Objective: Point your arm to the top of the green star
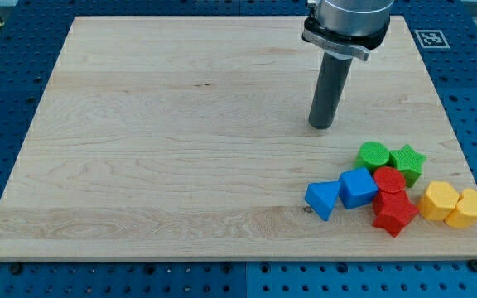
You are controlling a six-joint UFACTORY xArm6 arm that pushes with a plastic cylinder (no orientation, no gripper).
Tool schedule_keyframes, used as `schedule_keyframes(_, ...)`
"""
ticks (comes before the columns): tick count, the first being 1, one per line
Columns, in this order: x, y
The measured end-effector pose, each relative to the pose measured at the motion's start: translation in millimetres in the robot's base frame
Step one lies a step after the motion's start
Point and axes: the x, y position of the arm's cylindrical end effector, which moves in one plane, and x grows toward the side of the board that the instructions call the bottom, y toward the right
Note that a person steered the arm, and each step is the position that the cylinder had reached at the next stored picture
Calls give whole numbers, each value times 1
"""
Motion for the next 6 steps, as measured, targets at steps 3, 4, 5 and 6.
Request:
schedule_keyframes(3,-9,75)
schedule_keyframes(4,-8,83)
schedule_keyframes(5,1,123)
schedule_keyframes(6,3,129)
